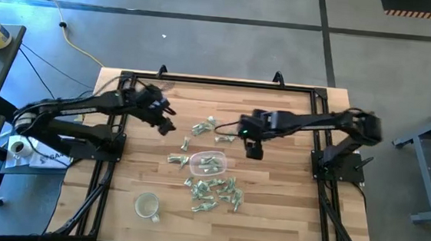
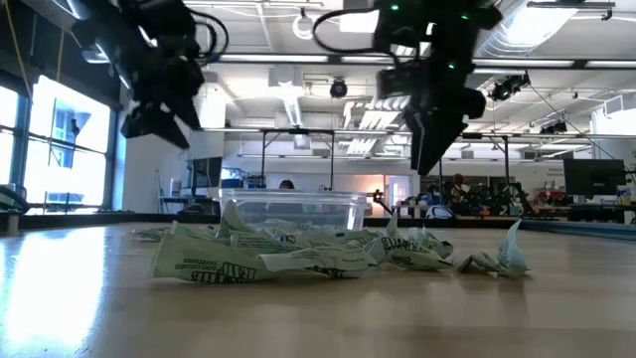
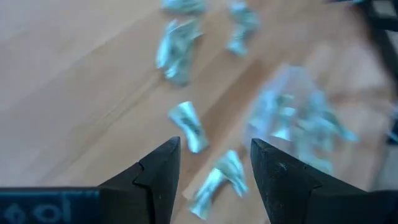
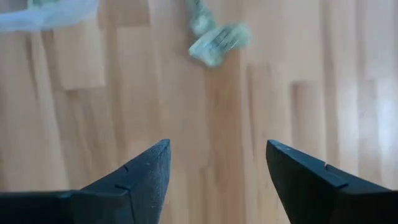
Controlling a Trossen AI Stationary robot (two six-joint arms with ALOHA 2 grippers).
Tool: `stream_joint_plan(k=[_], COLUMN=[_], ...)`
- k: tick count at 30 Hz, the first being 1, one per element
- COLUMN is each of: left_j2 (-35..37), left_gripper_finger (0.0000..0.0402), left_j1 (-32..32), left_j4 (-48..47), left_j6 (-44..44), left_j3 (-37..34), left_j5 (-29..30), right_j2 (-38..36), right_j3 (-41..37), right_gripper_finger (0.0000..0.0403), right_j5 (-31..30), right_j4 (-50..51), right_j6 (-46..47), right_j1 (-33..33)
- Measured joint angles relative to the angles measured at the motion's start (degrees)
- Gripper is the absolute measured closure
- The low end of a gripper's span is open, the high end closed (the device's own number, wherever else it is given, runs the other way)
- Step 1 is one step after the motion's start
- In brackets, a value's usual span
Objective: Pick and place Stevia / Truvia into bins
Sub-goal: Put the stevia packet into the transparent container
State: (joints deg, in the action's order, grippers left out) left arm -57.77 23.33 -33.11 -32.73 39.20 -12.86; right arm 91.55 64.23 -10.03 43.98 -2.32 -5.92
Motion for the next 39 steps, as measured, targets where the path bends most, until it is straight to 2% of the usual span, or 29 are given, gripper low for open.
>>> stream_joint_plan(k=[4,8,12,15,21,32,39], left_j2=[-9.1,-17.5,-23.1,-25.7,-29.9,-35.1,-36.9], left_gripper_finger=[0.0172,0.0172,0.0172,0.0172,0.0172,0.0174,0.022], left_j1=[-3.5,-5.9,-9.9,-12.8,-16.4,-16.4,-16.3], left_j4=[4.7,10.9,13.2,12.3,4.1,4.9,4.3], left_j6=[-7.1,-21.1,-27.5,-27.6,-27.6,-27.7,-25.1], left_j3=[0.0,0.0,1.9,4.8,9.7,10.0,10.2], left_j5=[3.3,4.1,7.3,11.6,19.7,18.1,18.3], right_j2=[-4.3,-4.4,-4.2,-4.2,-4.2,-4.2,-4.2], right_j3=[-6.5,-8.7,-10.5,-11.7,-11.9,-11.9,-11.9], right_gripper_finger=[0.015,0.0148,0.0148,0.0148,0.0148,0.0148,0.0148], right_j5=[2.5,1.9,2.0,2.0,2.0,2.0,1.7], right_j4=[-9.0,-11.6,-14.4,-15.7,-16.6,-16.8,-16.1], right_j6=[-5.7,-6.9,-6.8,-6.8,-6.7,-5.1,-5.0], right_j1=[-3.3,-6.5,-8.5,-9.7,-11.2,-11.5,-11.5])
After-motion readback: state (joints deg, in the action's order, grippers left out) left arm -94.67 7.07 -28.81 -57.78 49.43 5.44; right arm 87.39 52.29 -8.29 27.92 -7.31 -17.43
